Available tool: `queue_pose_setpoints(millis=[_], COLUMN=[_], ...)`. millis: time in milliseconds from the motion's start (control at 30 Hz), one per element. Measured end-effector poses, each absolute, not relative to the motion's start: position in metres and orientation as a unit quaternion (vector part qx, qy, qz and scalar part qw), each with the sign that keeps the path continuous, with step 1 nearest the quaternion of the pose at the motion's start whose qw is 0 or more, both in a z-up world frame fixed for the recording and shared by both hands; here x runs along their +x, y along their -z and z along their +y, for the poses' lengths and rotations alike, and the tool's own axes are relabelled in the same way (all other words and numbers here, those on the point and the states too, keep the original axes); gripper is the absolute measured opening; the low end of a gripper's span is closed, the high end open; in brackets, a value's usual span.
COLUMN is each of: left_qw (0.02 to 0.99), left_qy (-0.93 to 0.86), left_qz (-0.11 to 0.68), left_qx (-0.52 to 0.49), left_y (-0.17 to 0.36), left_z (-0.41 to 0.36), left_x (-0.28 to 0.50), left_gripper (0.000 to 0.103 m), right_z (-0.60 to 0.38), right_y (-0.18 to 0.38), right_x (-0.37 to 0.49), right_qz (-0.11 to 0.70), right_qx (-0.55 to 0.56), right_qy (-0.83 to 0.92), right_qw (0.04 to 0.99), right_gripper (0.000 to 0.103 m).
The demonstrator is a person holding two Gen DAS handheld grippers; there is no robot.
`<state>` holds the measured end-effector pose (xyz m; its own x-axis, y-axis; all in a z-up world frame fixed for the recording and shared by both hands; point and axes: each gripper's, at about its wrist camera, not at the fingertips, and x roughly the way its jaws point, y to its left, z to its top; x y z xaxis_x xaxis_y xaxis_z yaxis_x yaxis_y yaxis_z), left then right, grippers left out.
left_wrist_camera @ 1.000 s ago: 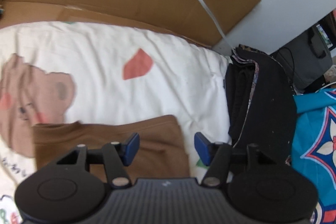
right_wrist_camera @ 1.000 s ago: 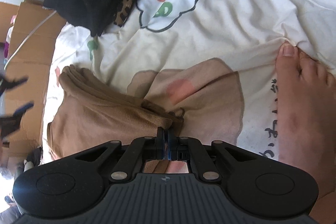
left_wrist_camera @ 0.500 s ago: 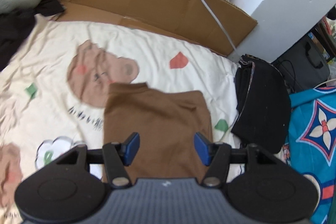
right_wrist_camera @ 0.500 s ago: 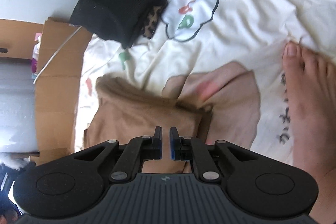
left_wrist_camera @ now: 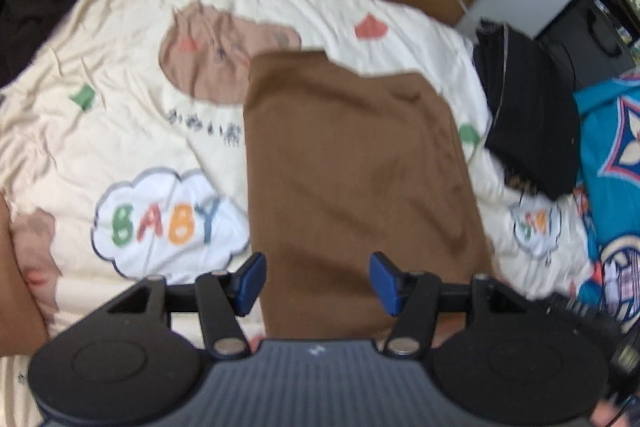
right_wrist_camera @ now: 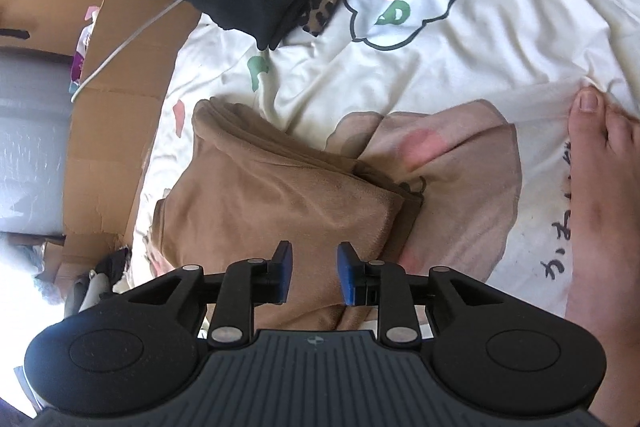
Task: Fold clothes
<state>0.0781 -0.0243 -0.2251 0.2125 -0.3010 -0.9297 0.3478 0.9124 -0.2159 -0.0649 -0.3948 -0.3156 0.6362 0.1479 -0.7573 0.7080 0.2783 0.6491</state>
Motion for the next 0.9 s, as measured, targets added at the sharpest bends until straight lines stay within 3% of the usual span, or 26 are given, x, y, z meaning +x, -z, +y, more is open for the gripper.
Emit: queue_pose_setpoints(millis=[267,567,900], left_qw=[0.772,0.760,0.739], left_qy=[0.224,0.290,0.335], left_qz=[0.593,0.559,0.537], left_qx=[0.045,0.165,0.230], left_y=[0.268,0.291,0.320], left_z=[-0.018,-0.031,-0.030], left_x=[0.051,0.016,-0.008], left_gripper=[0.058,0.058,0.058], right_z=[-0.406,-0.411,-0.409], right_y=[0.310,0.338,0.363], right_x=[-0.052,-0.056,-0.060], right_qz=[0.411,0.421,0.419], right_qx=[0.557,0.560,0.588], right_qy=[0.178,0.188,0.210], right_qw=[0.700,0.688,0.659], right_gripper=[0.036,0.037,0.039])
